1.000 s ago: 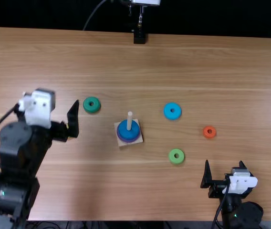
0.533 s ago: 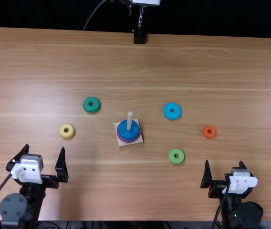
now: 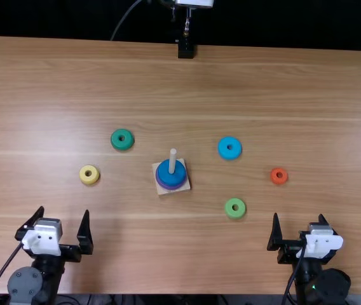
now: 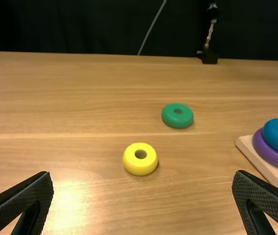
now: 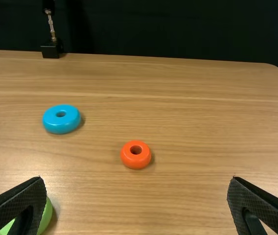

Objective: Build the Hanoi tower: stack the rings onto the peg from bottom to top in this color order: purple, dark blue, light blue, dark green, light green, yellow, orange.

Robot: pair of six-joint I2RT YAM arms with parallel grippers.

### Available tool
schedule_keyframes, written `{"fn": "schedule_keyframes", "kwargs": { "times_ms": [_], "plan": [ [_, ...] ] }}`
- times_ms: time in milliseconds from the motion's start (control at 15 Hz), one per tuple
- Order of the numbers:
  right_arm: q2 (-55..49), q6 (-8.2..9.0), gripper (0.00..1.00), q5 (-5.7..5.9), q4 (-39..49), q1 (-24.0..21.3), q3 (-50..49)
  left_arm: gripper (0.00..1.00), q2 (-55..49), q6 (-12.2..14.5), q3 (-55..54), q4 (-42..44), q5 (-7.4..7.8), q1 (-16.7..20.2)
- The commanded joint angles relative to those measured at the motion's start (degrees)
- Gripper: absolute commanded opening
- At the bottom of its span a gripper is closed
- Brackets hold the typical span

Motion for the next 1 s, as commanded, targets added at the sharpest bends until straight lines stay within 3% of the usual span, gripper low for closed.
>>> {"fn": "schedule_keyframes", "kwargs": {
  "times_ms": [0,200,933],
  "plan": [
    [-0.7,0.07,1.00,-0.38,-2.2,-0.4,-4.6,1.00,-0.7,0.1,-4.9,-4.7,0.16,1.2],
    [-0.7,0.07,1.00,-0.38,-2.2,-0.4,-4.6,1.00,-0.7,-0.4,-4.9,-10.2,0.27,2.8],
    [-0.7,0.07,1.00,-0.38,-2.2,-0.4,-4.6,1.00,-0.7,-0.4,-4.9,-10.4,0.80,3.0]
  ]
}}
